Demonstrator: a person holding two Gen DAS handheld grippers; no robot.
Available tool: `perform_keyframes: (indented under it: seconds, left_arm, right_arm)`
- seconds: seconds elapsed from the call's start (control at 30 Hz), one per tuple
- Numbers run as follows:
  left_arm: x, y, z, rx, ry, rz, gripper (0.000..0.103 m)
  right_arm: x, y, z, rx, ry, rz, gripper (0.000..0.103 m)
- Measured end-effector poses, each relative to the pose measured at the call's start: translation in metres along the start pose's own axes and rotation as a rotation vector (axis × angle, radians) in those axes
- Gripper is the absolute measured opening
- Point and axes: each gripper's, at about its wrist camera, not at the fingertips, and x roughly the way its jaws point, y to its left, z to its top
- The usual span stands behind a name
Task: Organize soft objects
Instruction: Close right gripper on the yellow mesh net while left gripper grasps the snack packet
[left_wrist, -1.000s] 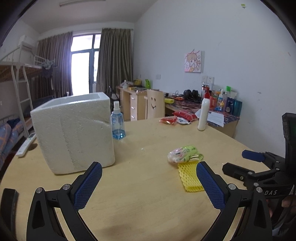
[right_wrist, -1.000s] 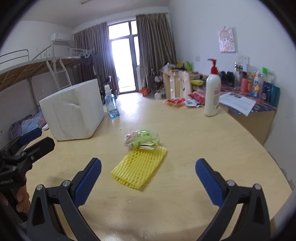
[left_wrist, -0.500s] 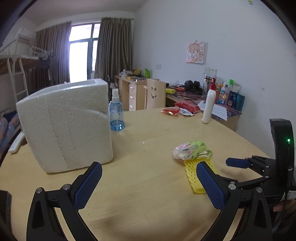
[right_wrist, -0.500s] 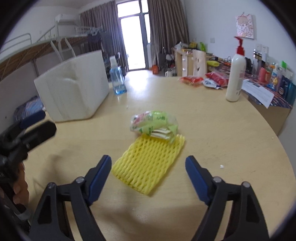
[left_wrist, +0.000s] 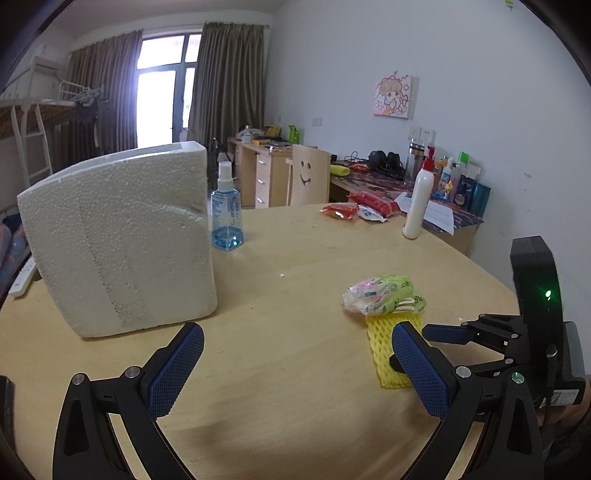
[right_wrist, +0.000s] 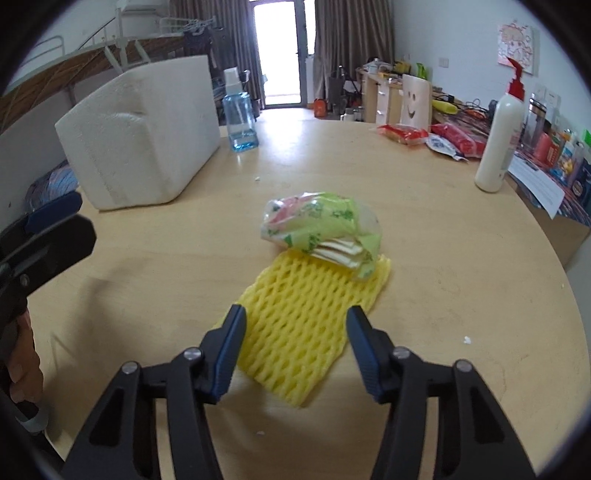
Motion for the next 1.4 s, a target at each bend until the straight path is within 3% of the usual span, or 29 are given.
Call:
perform_keyframes:
  seconds: [0.23,0.5,0.6,0.9,1.13,1.4]
  left_arm:
    - [0.001,-0.008,0.002,0.015,0.003,-0.012,0.102]
    - [0.008,-0.018,0.006,0.032,0.031,-0.031,0.102]
    - [0.011,-0.023,0.009,0.041,0.043,-0.041,0.102]
    - [0.015,-0.051,0.016,0.141,0.013,-0.098,0.102]
    - [0.033,-0.065,0.020,0.202,0.054,-0.190,0.102]
    - [0.067,-0.076,0.021,0.268,0.093,-0.172,0.097]
  right_arm:
    - [-0.002,-0.003,-0.004,-0.007,-0.002,0.027,0.051]
    - [-0.011,-0.017,-0.010,0.001,-0.009,0.059,0.018]
    - [-0.015,-0.025,-0.012,0.003,-0.020,0.069,0.013]
    - [-0.039,-0.046,-0.030,0.040,-0.060,0.059,0.012]
    - [-0.046,-0.061,-0.040,0.083,-0.072,0.047,0.012]
    - [-0.047,-0.071,-0.044,0.121,-0.070,0.044,0.013]
